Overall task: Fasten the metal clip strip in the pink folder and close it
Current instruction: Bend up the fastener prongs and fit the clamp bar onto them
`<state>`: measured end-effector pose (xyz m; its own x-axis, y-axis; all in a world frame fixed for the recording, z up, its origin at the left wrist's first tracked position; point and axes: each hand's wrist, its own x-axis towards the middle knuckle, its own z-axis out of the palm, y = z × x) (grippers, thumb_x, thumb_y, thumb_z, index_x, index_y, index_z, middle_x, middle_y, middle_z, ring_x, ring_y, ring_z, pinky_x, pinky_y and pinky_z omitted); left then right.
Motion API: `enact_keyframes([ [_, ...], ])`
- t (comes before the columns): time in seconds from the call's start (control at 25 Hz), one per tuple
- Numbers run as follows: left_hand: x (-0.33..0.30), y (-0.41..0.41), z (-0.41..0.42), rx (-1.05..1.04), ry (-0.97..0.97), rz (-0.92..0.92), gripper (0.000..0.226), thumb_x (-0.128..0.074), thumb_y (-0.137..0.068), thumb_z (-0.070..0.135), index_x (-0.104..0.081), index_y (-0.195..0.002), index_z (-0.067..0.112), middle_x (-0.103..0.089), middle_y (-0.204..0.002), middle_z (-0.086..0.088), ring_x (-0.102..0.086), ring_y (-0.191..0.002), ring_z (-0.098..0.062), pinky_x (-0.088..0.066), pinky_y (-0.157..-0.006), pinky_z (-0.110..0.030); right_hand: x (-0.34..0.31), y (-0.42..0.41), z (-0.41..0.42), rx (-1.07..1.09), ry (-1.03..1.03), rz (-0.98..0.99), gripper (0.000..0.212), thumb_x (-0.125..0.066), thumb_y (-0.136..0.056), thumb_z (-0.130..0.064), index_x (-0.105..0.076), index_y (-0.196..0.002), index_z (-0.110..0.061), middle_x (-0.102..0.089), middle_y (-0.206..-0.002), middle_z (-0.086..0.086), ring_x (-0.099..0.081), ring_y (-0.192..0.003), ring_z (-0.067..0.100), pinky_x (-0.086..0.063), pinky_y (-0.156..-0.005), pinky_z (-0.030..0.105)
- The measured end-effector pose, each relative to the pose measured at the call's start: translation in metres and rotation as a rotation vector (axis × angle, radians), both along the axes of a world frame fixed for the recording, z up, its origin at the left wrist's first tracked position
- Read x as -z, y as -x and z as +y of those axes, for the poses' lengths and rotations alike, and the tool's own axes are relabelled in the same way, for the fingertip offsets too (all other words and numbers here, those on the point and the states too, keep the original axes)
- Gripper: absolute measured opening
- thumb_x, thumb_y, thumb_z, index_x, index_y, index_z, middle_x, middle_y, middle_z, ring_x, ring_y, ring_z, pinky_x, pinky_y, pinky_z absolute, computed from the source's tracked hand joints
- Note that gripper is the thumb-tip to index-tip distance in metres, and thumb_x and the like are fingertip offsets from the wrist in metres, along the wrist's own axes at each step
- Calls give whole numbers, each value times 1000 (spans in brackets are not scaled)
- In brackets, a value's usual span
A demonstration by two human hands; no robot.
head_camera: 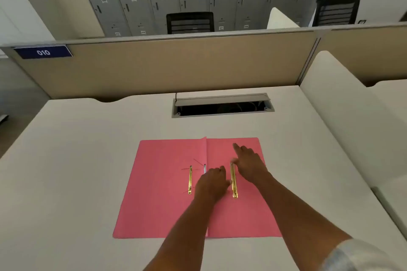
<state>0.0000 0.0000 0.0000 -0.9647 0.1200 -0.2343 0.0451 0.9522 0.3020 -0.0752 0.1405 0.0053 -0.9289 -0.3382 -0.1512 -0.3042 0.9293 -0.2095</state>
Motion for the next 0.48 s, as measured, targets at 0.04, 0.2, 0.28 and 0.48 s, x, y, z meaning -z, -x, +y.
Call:
enact_keyframes([
  [0.04,3,-2,2,-9,10,-42,49,-50,-96,35,-46,-133,3,-62,-124,-18,-60,-115,-38,-50,-88,-48,3,1,1,24,43,-55,54,-48,-98,-22,-30,-148,-13,-55,-131,16,-54,-113,33,-47,-90,44],
  [0.2,16,-10,11,3,35,-63,57,-61,-86,44,-48,-124,3,-66,-114,-18,-65,-103,-38,-52,-78,-44,19,5,8,108,153,-177,47,-48,-95,-7,-47,-141,-17,-58,-127,16,-57,-116,33,-48,-96,39],
  [0.28,19,-11,15,9,39,-44,61,-66,-82,48,-49,-119,3,-67,-111,-17,-67,-99,-38,-52,-76,-43,23,6,9,101,160,-187,46,-50,-95,-8,-50,-139,-20,-57,-124,16,-57,-114,33,-49,-95,39],
  [0.48,26,-11,18,-17,33,-19,60,-69,-81,48,-50,-116,4,-67,-111,-17,-67,-98,-37,-52,-74,-41,30,10,7,59,133,-176,40,-52,-95,-14,-57,-131,-28,-58,-114,12,-61,-101,32,-53,-88,37],
])
